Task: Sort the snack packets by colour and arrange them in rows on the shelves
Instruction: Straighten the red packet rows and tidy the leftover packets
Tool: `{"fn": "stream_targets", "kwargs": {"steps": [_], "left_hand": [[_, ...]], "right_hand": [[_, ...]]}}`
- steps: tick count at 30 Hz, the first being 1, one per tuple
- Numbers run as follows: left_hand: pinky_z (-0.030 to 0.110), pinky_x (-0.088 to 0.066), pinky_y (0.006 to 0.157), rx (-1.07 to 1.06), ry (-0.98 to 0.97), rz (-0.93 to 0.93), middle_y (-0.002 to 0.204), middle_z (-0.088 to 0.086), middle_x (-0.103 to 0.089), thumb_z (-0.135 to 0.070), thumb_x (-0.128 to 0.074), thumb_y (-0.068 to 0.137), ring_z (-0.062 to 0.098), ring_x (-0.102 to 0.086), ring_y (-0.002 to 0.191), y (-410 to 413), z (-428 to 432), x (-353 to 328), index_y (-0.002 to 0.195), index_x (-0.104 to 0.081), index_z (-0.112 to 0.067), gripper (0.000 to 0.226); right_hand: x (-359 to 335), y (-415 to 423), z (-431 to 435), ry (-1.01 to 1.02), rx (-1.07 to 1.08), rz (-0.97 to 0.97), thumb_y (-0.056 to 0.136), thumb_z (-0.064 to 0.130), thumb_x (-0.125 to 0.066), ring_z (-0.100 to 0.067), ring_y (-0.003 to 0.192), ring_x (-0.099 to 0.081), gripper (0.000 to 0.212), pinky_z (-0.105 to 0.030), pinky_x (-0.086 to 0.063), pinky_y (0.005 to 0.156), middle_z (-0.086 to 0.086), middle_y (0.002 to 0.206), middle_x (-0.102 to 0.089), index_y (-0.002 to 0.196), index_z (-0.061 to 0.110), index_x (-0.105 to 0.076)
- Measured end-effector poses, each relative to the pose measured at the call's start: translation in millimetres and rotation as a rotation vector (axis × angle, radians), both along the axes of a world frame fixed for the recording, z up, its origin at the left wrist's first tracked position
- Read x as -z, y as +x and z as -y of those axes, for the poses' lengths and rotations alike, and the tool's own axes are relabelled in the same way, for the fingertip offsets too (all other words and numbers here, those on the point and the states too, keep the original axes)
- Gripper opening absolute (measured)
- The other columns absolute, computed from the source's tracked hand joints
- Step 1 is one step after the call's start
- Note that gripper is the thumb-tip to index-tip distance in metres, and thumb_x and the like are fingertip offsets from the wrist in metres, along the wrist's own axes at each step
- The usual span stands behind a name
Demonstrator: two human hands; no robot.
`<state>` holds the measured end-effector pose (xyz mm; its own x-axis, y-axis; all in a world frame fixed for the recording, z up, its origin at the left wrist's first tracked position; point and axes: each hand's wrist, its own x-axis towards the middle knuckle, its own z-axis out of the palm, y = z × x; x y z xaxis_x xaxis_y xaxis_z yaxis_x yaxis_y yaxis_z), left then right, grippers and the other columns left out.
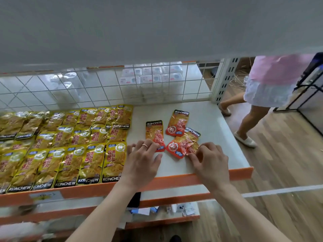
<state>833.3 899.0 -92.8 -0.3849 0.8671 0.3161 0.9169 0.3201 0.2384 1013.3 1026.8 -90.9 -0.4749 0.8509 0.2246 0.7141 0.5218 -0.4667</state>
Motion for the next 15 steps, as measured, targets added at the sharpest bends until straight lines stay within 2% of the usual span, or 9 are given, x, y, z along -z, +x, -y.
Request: {"fn": "stream_targets", "kwargs": {"steps": [3,6,9,12,15], "left_hand": [[0.039,-0.033,0.087,-0.011,0.036,0.019,0.125,-0.005,-0.059,-0.027,-0.050,0.088,0.021,-0.052,0.112,-2,-1,1,0.114,-0.062,-0.024,0.028],[0.041,-0.036,0.094,-0.062,-0.035,0.088,0.137,-0.003,-0.057,-0.024,-0.043,0.083,0.022,-0.052,0.122,0,-4,-1,0.123,-0.060,-0.021,0.043],[0.040,-0.040,0.090,-0.029,0.006,0.139,0.126,0.005,-0.065,-0.017,-0.038,0.080,0.025,-0.061,0.111,2,-3,-2,0.117,-0.064,-0.013,0.046],[0.031,-0.036,0.080,0.069,0.049,0.089,0.107,0.004,-0.070,-0.001,-0.046,0.074,0.025,-0.067,0.093,2,0,-2,0.107,-0.066,-0.012,0.039],[0.035,-0.042,0.077,0.112,0.080,0.035,0.112,0.002,-0.069,0.000,-0.048,0.073,0.026,-0.065,0.100,2,0,-3,0.108,-0.066,-0.012,0.041]], "right_hand": [[2,2,-2,0.016,0.005,-0.029,0.078,0.037,-0.079,-0.027,0.096,-0.056,0.030,-0.042,-0.044,0.078,-0.001,0.100,-0.062,0.096,0.019,-0.064],[2,2,-1,-0.006,-0.010,0.052,0.083,0.040,-0.072,-0.028,0.110,-0.052,0.044,-0.045,-0.042,0.087,-0.003,0.117,-0.061,0.120,0.021,-0.062],[-5,-3,-6,-0.088,0.001,0.127,0.089,0.043,-0.063,-0.027,0.120,-0.044,0.045,-0.045,-0.036,0.095,-0.004,0.126,-0.054,0.130,0.025,-0.057],[-14,-16,-16,-0.163,0.008,0.160,0.091,0.041,-0.060,-0.029,0.121,-0.041,0.046,-0.043,-0.035,0.096,-0.008,0.126,-0.050,0.132,0.022,-0.053],[-18,-32,-31,-0.268,0.008,0.149,0.089,0.036,-0.062,-0.034,0.117,-0.044,0.051,-0.040,-0.038,0.098,-0.015,0.124,-0.051,0.134,0.017,-0.051]]}}
